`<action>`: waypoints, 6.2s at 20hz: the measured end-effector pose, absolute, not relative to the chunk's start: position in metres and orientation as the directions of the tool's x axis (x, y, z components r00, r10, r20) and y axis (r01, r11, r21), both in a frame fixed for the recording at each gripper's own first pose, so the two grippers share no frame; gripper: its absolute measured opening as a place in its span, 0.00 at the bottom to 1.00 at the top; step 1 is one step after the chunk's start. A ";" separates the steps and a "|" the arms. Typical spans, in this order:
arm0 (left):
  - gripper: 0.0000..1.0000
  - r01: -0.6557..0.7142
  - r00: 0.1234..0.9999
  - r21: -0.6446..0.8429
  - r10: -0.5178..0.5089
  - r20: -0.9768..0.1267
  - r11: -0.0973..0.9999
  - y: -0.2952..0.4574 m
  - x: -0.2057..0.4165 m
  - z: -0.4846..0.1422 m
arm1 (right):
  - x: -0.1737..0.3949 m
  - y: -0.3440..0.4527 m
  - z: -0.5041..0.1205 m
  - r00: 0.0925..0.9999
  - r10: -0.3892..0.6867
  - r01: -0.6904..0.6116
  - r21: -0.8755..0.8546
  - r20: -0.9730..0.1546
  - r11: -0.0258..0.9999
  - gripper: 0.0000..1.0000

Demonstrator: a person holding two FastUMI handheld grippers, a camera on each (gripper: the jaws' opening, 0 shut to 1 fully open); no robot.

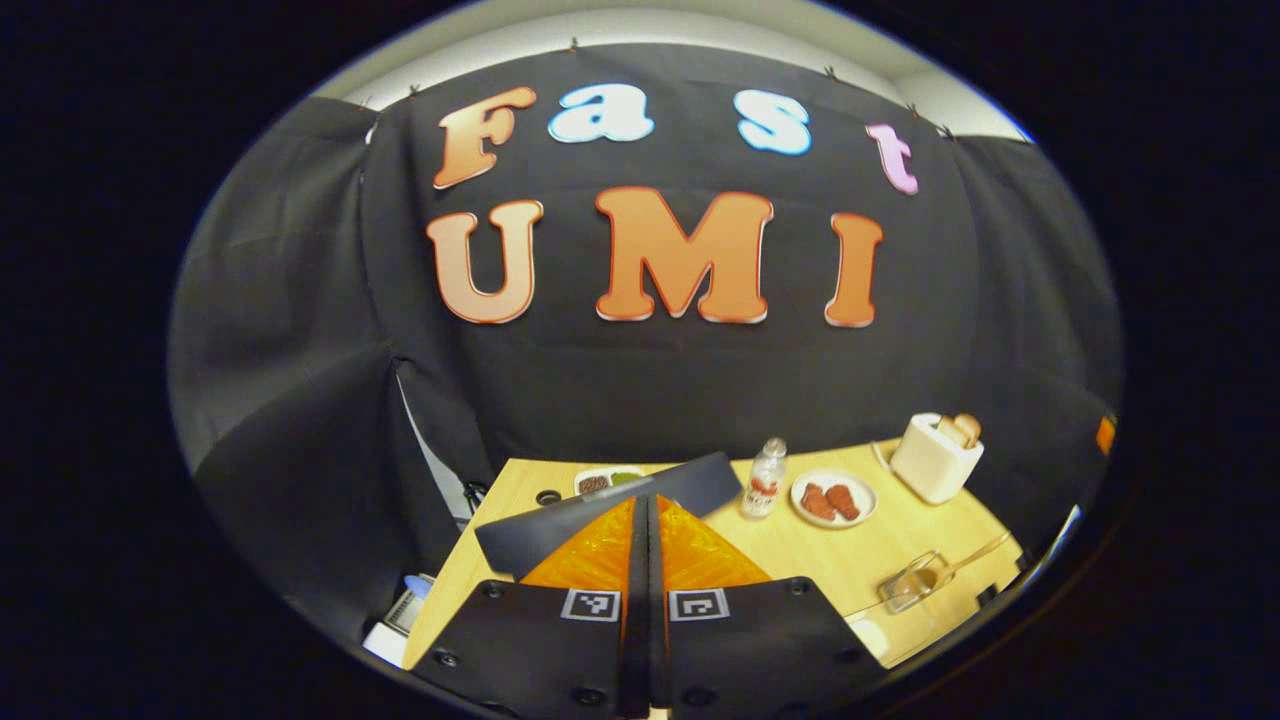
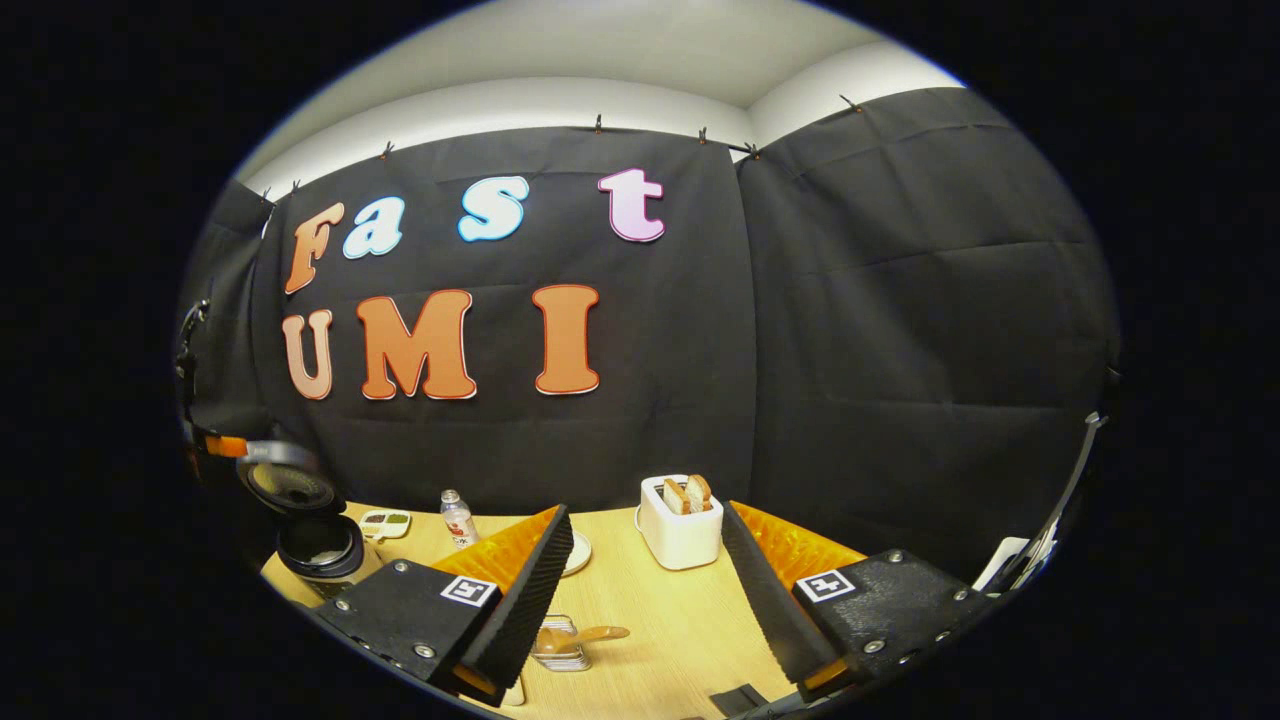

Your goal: Close the left gripper, press the button to open the rice cooker; take a wooden spoon from the chopstick holder with the right hand, scoop a spoonful of rice and pour it into the rice cooker, then put the wooden spoon back into the chopstick holder.

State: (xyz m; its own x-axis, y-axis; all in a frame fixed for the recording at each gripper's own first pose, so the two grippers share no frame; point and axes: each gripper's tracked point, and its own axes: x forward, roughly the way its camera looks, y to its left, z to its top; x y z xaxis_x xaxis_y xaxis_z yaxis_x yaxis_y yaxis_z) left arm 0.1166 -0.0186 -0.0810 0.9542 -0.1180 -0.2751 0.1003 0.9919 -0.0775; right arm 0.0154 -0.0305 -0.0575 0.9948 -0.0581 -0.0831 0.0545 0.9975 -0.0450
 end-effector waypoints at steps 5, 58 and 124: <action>0.04 0.041 0.990 -0.087 -0.052 -0.132 0.995 0.008 0.090 -0.028 | 0.023 -0.024 -0.071 0.997 -0.035 0.033 -0.027 -0.072 0.999 0.93; 0.96 -0.282 0.959 0.069 0.281 0.027 0.957 0.176 0.001 -0.005 | 0.054 0.073 -0.172 0.971 0.091 0.002 0.389 -0.222 0.921 0.20; 1.00 -0.217 0.973 0.050 0.220 -0.065 0.975 0.206 -0.003 -0.049 | 0.008 0.154 -0.283 0.897 0.288 0.262 0.928 -0.335 0.264 0.13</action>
